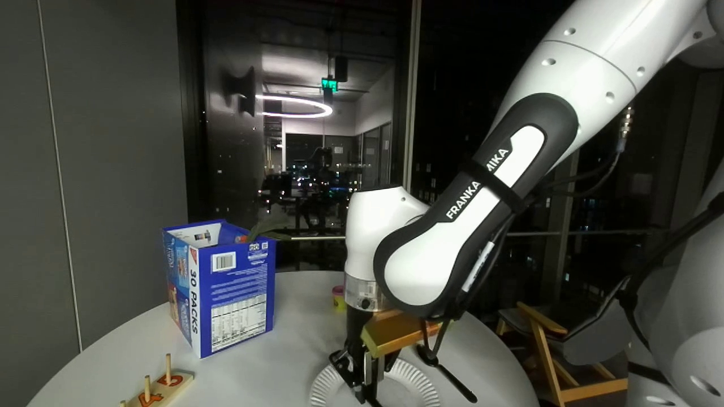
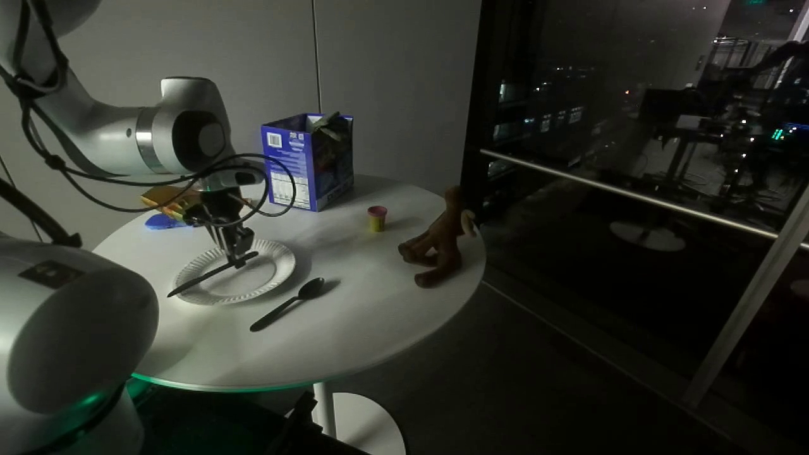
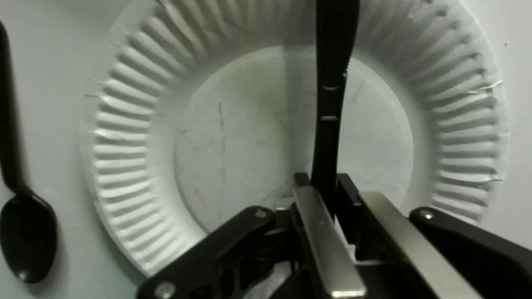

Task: Remove the spoon and knife from the white plate then place the radish from the blue box on the plate.

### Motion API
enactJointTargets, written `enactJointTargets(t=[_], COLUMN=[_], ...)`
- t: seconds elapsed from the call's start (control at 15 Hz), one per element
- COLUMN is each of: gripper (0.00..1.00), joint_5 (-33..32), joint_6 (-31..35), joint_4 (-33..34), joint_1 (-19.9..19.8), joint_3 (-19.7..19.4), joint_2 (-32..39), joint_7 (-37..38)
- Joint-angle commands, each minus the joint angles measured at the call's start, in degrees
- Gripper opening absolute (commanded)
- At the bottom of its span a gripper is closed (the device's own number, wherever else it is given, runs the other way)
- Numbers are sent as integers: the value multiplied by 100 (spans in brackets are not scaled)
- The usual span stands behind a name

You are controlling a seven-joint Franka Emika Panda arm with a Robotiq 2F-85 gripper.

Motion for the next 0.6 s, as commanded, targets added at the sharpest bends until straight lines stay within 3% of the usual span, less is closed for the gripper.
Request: enactJointTargets(t=[0.0,0.53], gripper=[11,11], joint_5=[-324,443], joint_6=[-356,-675], joint_4=[8,63], joint_1=[-30,676], joint_3=[213,153], joint_2=[-578,-1056], joint_7=[218,-1071])
